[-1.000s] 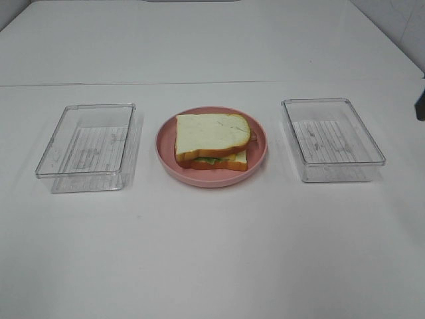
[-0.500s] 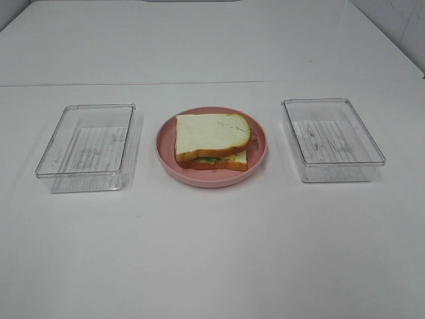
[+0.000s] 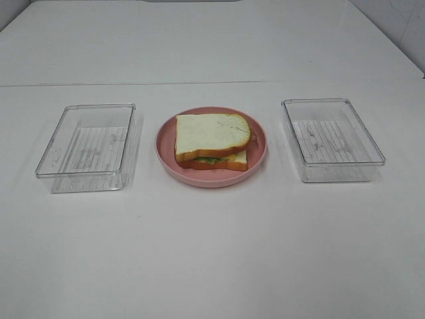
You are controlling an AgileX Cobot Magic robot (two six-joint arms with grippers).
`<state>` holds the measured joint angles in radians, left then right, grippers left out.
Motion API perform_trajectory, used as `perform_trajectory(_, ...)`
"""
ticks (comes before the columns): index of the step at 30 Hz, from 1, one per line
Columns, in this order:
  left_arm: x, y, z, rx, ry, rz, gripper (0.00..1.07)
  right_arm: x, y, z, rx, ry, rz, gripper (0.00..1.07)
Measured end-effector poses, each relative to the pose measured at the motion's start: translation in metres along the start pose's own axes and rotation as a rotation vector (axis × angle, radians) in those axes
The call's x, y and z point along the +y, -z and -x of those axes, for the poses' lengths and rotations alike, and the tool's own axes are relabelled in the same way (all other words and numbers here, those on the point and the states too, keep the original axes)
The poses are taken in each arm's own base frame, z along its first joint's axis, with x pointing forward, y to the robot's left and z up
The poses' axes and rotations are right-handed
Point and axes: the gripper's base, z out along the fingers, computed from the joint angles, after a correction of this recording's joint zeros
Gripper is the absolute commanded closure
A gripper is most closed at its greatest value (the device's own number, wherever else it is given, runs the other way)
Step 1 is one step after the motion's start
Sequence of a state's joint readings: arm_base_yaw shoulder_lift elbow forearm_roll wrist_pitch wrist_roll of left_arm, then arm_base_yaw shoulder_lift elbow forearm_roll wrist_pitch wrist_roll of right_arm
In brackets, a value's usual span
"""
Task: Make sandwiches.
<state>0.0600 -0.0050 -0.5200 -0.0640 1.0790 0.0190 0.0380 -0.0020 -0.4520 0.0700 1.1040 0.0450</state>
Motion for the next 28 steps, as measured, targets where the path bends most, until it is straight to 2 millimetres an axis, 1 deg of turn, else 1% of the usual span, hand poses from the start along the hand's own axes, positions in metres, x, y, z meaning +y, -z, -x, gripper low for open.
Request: perform_trajectory(28, 0.0, 0.0, 0.0, 0.0, 0.0, 0.0, 0.12, 0.0, 0.0, -0.0001, 0.001, 0.011, 0.0, 0.15)
